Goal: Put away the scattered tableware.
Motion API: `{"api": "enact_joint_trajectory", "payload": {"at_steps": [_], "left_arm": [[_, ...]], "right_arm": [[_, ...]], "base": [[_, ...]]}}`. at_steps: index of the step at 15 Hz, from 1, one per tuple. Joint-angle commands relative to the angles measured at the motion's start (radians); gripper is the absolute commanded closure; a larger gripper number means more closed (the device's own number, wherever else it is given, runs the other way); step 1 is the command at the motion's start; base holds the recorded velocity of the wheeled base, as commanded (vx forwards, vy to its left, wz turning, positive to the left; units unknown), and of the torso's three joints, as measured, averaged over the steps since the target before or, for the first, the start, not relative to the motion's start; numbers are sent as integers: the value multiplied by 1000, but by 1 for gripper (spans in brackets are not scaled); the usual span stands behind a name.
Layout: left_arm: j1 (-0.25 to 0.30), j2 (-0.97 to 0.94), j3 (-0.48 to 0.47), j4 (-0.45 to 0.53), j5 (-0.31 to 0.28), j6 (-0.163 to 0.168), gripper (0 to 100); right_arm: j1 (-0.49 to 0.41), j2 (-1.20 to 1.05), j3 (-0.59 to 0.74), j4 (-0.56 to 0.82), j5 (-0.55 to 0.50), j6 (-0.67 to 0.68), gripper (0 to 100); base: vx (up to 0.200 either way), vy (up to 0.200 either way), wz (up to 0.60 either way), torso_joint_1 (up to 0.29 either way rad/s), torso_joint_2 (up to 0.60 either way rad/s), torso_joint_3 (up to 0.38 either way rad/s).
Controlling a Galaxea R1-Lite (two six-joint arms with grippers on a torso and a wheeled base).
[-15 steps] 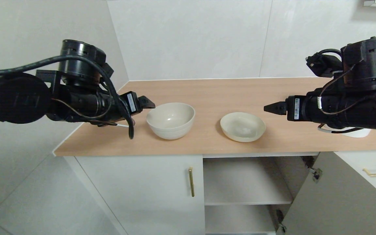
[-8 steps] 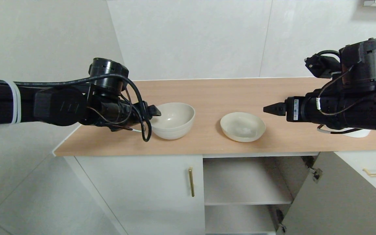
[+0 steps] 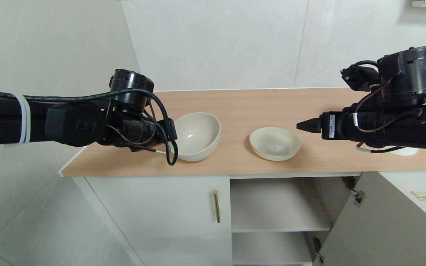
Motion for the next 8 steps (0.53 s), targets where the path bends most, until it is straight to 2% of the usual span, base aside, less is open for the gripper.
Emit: {"api": "enact_joint_trajectory", "payload": {"at_steps": [1,3,6,8], "left_arm": [[-21,-89,35,0,28,2,100],[-49,-195,75,-2,28,8,100],[-66,-290,131,-22,19,51,100],[-66,-304,193,-124,16,86,100]], "right_arm": [[7,8,-3,1,-7,0,0],[10,42,-24,3,-22,0,0],[10,132,-73,4,-122,6,0],[12,175,-82,1,-156,8,0]], "base": [[0,0,0,0,0,0],[0,0,0,0,0,0],[0,0,0,0,0,0],[0,0,0,0,0,0]]}}
